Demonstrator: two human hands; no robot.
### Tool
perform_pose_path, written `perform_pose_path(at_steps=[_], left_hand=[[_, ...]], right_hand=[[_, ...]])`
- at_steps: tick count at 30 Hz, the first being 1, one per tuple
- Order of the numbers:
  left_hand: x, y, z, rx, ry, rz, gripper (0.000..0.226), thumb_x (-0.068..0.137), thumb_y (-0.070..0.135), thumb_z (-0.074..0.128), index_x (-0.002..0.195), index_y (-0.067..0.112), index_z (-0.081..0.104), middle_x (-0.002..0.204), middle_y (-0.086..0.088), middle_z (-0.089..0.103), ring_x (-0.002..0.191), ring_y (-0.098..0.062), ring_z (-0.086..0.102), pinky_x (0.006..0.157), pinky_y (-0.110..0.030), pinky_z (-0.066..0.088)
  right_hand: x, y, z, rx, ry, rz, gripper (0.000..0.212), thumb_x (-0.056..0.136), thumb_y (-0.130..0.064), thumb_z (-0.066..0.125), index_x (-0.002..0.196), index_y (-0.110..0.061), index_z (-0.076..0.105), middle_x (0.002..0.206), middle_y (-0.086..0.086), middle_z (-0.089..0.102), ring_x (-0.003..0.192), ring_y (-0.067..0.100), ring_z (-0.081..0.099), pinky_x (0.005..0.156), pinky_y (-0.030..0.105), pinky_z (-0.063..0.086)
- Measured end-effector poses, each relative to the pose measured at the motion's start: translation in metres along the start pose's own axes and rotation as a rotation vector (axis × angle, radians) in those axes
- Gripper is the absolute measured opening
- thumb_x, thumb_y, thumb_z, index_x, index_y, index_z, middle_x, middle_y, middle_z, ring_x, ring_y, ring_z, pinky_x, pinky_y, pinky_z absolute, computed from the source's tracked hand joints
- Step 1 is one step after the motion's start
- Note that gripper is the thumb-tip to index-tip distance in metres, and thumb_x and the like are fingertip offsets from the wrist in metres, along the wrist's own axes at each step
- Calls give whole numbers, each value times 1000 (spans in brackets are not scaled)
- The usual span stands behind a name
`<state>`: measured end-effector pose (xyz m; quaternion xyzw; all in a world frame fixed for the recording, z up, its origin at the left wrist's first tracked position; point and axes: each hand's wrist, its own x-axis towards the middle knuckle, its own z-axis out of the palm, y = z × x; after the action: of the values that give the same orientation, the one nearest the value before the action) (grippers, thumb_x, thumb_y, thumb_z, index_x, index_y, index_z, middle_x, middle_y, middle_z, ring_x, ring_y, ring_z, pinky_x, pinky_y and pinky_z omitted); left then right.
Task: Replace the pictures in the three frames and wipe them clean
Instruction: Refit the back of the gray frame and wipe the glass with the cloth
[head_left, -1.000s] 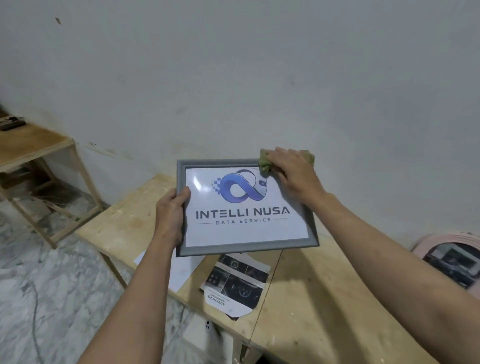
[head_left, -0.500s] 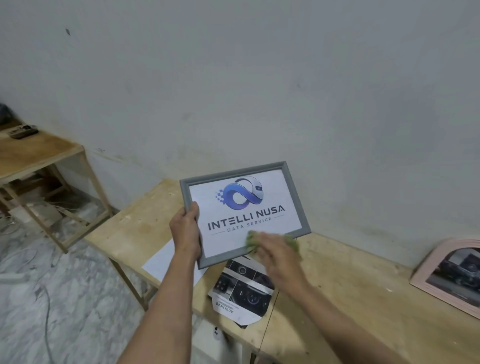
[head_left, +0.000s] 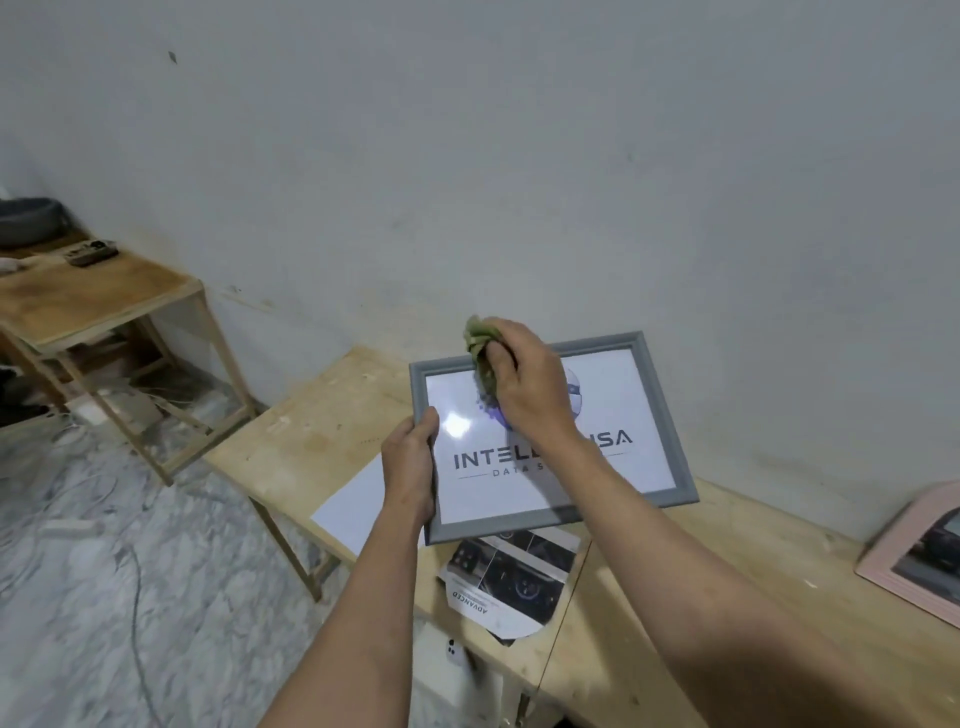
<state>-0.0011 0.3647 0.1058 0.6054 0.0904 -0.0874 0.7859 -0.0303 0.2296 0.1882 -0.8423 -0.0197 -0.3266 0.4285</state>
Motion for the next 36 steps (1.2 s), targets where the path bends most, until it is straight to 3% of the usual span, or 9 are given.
perform_pose_path(at_steps=[2,5,8,11,14,18,22,28,36], left_hand=[[-1,7,9,-60,-34,-25,29,95,36,61,83,9,63,83,-19,65,70,-30,65,63,-39,53],[8,18,12,-177,-61,-68,60,88,69,53,95,13,75,86,-12,74,78,-28,72,72,-38,58],[18,21,-2,-219,-21,-137,46,90,56,60,97,12,72,81,-6,73,65,-21,70,56,-26,54],[32,14,-17,-85,74,-91,35,82,39,67,101,9,68,93,-8,70,84,-29,67,77,-43,58],[33,6,-19,-49,83,-103,21,87,32,64,94,12,65,90,-15,65,79,-33,65,78,-63,55],[35,-10,-12,-83,94,-127,17,93,31,63,94,14,63,95,-16,66,79,-31,64,77,-56,57],[51,-15,-4,-108,108,-153,16,97,30,60,94,15,58,89,-11,71,70,-30,69,65,-44,60],[82,-15,-4,-32,122,-174,20,95,34,63,100,14,62,106,-18,72,91,-38,69,84,-62,57],[111,-39,7,19,217,-184,13,96,27,62,98,14,61,97,-15,71,81,-34,69,76,-49,59]], right_hand=[[16,6,11,-225,-179,-118,27,88,-10,53,106,-24,68,108,-6,68,106,17,58,97,39,42],[-12,13,36,-336,-408,-212,28,91,-12,54,113,-24,65,121,-3,65,124,23,47,106,32,19],[-52,16,44,-278,-517,-240,31,94,-14,55,123,-19,62,130,-1,61,129,20,43,113,33,14],[-79,31,40,-186,-687,-177,30,95,-21,55,124,-23,63,130,-3,61,129,16,45,115,30,15],[-95,44,34,-171,-776,-200,23,95,-23,52,115,-25,65,110,-6,67,110,17,53,107,31,29],[-86,54,26,-249,-810,-168,19,96,-27,50,108,-24,65,97,-7,68,97,15,53,102,37,35],[-71,81,5,-290,-785,-162,23,97,-31,48,115,-28,62,105,-13,66,104,11,53,108,37,32],[-54,135,-29,-254,-682,-41,24,97,-36,45,115,-35,61,114,-19,63,115,5,52,115,38,28],[-10,203,-49,67,-420,394,25,100,-12,46,116,-19,64,102,-7,67,90,-12,60,79,10,45]])
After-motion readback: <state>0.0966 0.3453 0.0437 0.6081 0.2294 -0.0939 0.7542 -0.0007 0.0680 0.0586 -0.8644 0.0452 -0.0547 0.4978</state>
